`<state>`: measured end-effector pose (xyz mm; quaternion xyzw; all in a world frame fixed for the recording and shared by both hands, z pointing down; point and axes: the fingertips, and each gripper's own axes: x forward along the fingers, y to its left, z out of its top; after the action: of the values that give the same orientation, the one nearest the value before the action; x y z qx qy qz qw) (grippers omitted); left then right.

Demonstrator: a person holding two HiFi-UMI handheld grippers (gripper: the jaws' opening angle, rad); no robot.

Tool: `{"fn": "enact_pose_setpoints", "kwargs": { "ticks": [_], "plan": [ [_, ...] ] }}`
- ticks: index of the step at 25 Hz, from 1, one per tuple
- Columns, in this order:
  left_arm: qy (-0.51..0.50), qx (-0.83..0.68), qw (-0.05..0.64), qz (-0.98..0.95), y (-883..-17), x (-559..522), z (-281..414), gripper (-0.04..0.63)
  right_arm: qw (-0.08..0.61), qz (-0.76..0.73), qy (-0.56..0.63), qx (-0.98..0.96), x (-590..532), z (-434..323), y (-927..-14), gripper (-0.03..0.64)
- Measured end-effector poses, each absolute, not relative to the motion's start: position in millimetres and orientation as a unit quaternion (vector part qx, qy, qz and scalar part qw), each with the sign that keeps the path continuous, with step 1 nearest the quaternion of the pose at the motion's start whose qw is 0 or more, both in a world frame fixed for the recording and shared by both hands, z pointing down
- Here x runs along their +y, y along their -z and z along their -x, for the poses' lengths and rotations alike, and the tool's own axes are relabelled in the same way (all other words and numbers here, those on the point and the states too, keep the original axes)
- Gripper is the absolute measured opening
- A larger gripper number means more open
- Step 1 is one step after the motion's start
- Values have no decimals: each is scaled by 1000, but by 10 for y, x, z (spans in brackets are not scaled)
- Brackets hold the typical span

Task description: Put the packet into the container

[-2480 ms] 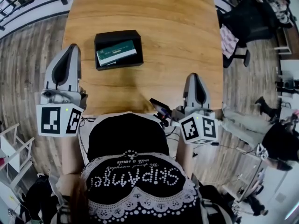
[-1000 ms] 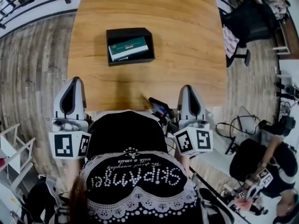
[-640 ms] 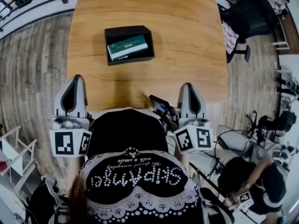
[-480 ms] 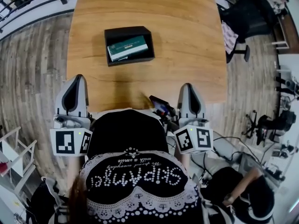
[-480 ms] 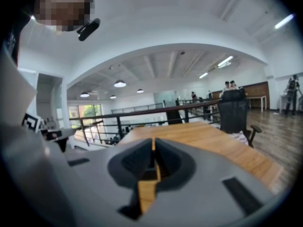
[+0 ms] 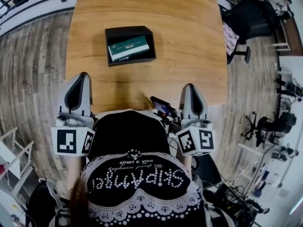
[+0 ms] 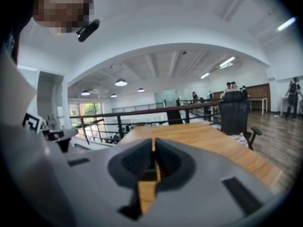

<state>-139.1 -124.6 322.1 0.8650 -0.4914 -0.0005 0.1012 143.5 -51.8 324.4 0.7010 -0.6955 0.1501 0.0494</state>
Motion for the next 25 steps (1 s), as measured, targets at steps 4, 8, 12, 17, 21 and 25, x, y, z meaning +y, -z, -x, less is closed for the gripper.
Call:
{"fn": "enact_pose_setpoints", "kwargs": {
  "ticks": [4, 8, 12, 17, 21, 25],
  "plan": [
    [0, -485, 108, -868, -3244, -1235, 1337, 34, 52, -700, -151, -696, -526, -1450, -3253, 41],
    [2, -486, 110, -867, -3254, -1238, 1320, 34, 53, -698, -153, -698, -548, -1441, -3278, 41],
    [0, -487, 113, -866, -3258, -1238, 1317, 34, 53, -698, -154, -697, -553, -1452, -3279, 41],
    [-1, -486, 114, -867, -3259, -1258, 1309, 34, 53, -700, -156, -695, -559, -1466, -3297, 41],
    [-3, -487, 118, -865, -3278, -1273, 1323, 34, 54, -699, -154, -696, -566, -1444, -3286, 41],
    [-3, -485, 124, -866, -3297, -1278, 1341, 34, 60, -699, -151, -697, -589, -1421, -3264, 41]
  ]
}}
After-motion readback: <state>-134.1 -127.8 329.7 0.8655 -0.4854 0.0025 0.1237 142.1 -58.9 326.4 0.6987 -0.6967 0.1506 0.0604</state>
